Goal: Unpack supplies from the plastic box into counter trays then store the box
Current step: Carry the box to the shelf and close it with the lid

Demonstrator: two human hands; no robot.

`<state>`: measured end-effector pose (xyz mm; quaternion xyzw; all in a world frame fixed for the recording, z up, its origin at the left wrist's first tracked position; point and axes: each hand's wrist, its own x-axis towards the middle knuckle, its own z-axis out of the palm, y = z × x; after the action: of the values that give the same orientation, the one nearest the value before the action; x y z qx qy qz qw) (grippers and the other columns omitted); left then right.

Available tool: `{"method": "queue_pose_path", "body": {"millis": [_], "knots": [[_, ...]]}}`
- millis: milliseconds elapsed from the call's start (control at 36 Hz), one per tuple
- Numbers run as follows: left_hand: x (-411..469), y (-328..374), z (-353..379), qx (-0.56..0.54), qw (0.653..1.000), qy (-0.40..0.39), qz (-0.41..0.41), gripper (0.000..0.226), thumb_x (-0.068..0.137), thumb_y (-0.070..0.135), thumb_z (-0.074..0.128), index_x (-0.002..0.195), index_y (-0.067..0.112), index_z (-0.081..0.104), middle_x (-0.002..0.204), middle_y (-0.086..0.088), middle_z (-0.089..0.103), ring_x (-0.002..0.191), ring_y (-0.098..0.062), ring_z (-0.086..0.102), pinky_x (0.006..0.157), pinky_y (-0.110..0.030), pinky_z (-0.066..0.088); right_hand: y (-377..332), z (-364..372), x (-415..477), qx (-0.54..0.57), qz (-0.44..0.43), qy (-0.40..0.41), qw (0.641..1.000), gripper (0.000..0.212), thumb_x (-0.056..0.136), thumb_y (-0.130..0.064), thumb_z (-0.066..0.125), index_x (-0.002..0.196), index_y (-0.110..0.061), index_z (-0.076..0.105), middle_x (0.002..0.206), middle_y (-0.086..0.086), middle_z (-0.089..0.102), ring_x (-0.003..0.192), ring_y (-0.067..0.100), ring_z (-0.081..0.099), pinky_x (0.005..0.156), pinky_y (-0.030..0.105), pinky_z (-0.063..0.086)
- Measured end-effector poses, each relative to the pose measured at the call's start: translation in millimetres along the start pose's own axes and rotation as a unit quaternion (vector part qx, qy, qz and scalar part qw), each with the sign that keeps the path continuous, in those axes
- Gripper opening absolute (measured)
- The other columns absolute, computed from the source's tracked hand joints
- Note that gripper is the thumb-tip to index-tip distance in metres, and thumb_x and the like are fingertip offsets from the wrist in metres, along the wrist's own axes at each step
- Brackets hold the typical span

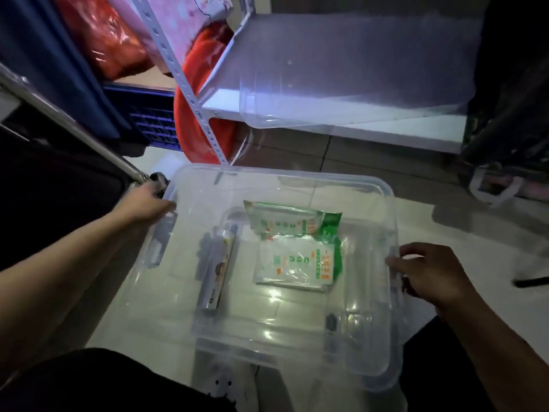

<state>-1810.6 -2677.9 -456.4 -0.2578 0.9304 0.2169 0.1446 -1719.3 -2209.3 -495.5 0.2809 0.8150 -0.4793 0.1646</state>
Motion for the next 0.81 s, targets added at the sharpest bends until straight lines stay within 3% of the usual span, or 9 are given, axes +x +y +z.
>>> {"method": "queue_pose_path", "body": {"millis": [56,139,222,306,472,611,722,778,806], "knots": [[2.0,32.7,2.2,0.053,0.995,0.035,0.071,0.055,0.08,0.017,0.07,0.132,0.009,0.055,0.124,-0.027,0.058,0.112,-0.042,0.056,0.096,-0.044,0.048,-3.5,1.5,-7.8,-0.019,-0.009,0.006,1.0,0.008,0.069,-0.029,0.08,0.072,-0.026,0.073,0.054,0.005,0.068,0.052,0.029,0.064,0.066,0.047,0.057],[8.4,88.8,13.3,0.101,0.976,0.053,0.187,0.071,0.08,0.022,0.069,0.146,0.016,0.042,0.142,-0.02,0.045,0.128,-0.04,0.045,0.107,-0.048,0.04,-12.5,3.7,-24.3,-0.05,-0.015,0.033,0.998,0.014,0.072,-0.038,0.074,0.067,-0.049,0.069,0.055,-0.005,0.068,0.057,0.024,0.067,0.064,0.036,0.056],[23.3,138.1,26.2,0.152,0.938,0.124,0.285,0.068,0.083,0.029,0.069,0.145,0.022,0.041,0.141,-0.012,0.048,0.126,-0.036,0.046,0.1,-0.049,0.044,-16.8,4.2,-24.9,-0.018,0.006,0.034,0.999,0.022,0.071,-0.031,0.077,0.065,-0.051,0.07,0.057,-0.003,0.07,0.06,0.027,0.069,0.069,0.045,0.06],[43.6,169.9,42.6,0.197,0.917,0.171,0.302,0.06,0.089,0.029,0.064,0.144,0.022,0.042,0.146,-0.012,0.045,0.132,-0.035,0.042,0.104,-0.047,0.039,-9.1,4.9,-18.2,0.007,0.017,0.034,0.999,0.018,0.068,-0.03,0.079,0.069,-0.047,0.073,0.059,0.002,0.07,0.065,0.033,0.069,0.071,0.051,0.06],[76.9,171.4,57.4,0.171,0.888,0.288,0.315,0.014,0.088,0.017,0.06,0.101,0.016,0.067,0.129,-0.002,0.062,0.128,-0.029,0.044,0.096,-0.043,0.037,5.4,9.4,-1.0,-0.008,0.001,0.035,0.999,0.01,0.064,-0.033,0.08,0.07,-0.039,0.076,0.053,0.002,0.067,0.054,0.024,0.06,0.066,0.047,0.058],[62.1,156.1,33.3,0.08,0.845,0.332,0.413,0.012,0.08,0.011,0.072,0.086,0.013,0.062,0.121,-0.01,0.063,0.117,-0.033,0.054,0.09,-0.045,0.042,-0.6,8.1,-6.5,-0.056,-0.007,0.042,0.998,0.007,0.066,-0.036,0.08,0.065,-0.04,0.075,0.056,0.0,0.068,0.061,0.026,0.066,0.069,0.04,0.057],[38.4,147.7,-5.4,-0.02,0.808,0.348,0.475,0.023,0.074,0.002,0.073,0.086,0.01,0.055,0.124,-0.016,0.057,0.109,-0.037,0.055,0.087,-0.042,0.045,-12.3,2.3,-6.6,-0.125,-0.006,0.019,0.992,0.013,0.069,-0.047,0.077,0.065,-0.035,0.074,0.085,-0.003,0.073,0.076,0.014,0.066,0.078,0.03,0.053],[24.4,146.0,-27.1,-0.074,0.797,0.356,0.481,0.03,0.073,-0.002,0.074,0.09,0.012,0.054,0.123,-0.013,0.057,0.109,-0.033,0.055,0.087,-0.042,0.047,-20.7,-0.6,-5.2,-0.148,-0.01,0.043,0.988,0.023,0.072,-0.052,0.075,0.091,-0.039,0.072,0.116,-0.005,0.069,0.093,0.013,0.064,0.086,0.029,0.049],[16.3,145.6,-37.7,-0.094,0.791,0.362,0.484,0.034,0.073,-0.003,0.074,0.093,0.014,0.053,0.12,-0.011,0.058,0.107,-0.031,0.057,0.084,-0.042,0.048,-24.4,-2.1,-3.5,-0.138,-0.024,0.068,0.988,0.044,0.074,-0.053,0.074,0.114,-0.04,0.066,0.13,-0.005,0.063,0.106,0.016,0.061,0.092,0.031,0.047]]}}
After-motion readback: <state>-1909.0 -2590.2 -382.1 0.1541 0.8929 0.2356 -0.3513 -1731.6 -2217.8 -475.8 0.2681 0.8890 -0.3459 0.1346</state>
